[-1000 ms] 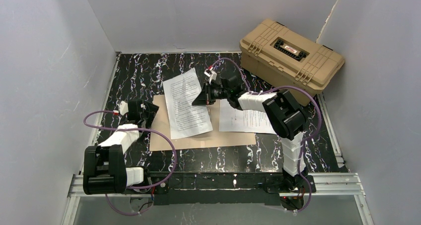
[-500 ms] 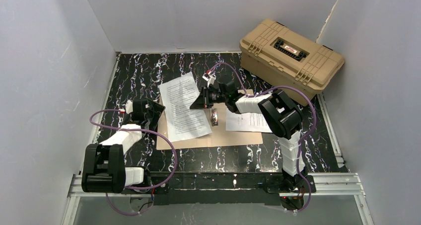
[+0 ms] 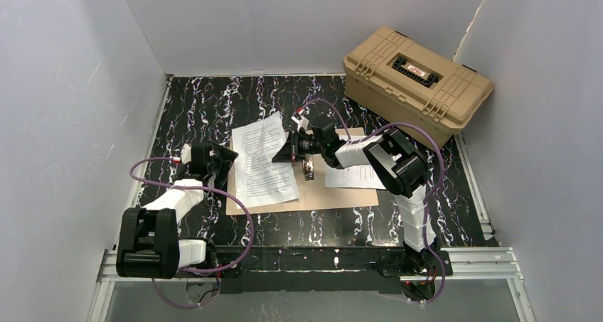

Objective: Put the files into the folder

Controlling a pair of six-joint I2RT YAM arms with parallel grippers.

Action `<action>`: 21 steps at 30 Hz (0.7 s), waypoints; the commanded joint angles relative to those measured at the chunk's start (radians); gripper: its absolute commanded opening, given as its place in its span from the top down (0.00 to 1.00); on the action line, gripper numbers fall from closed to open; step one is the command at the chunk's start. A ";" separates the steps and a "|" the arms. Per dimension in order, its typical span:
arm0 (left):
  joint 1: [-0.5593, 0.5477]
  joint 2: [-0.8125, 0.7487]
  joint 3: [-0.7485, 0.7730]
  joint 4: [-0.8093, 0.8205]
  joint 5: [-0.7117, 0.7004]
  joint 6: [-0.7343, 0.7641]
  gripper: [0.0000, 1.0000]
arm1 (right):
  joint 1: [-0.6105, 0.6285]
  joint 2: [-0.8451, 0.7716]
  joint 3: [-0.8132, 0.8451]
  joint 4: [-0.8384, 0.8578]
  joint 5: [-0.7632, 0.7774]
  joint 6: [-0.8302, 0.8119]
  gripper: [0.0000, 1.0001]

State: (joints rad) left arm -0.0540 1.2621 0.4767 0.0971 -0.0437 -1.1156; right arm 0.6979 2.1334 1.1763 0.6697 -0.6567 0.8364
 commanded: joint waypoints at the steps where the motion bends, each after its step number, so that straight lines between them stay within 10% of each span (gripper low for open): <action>1: -0.018 0.045 -0.075 -0.220 0.043 0.000 0.02 | 0.016 -0.007 -0.029 0.057 0.026 0.014 0.99; 21: -0.020 0.034 -0.084 -0.212 0.044 -0.004 0.02 | 0.047 -0.068 -0.149 0.085 0.245 0.081 0.99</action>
State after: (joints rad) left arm -0.0563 1.2530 0.4671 0.1024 -0.0376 -1.1233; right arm 0.7349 2.1201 1.0397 0.6907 -0.4816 0.8856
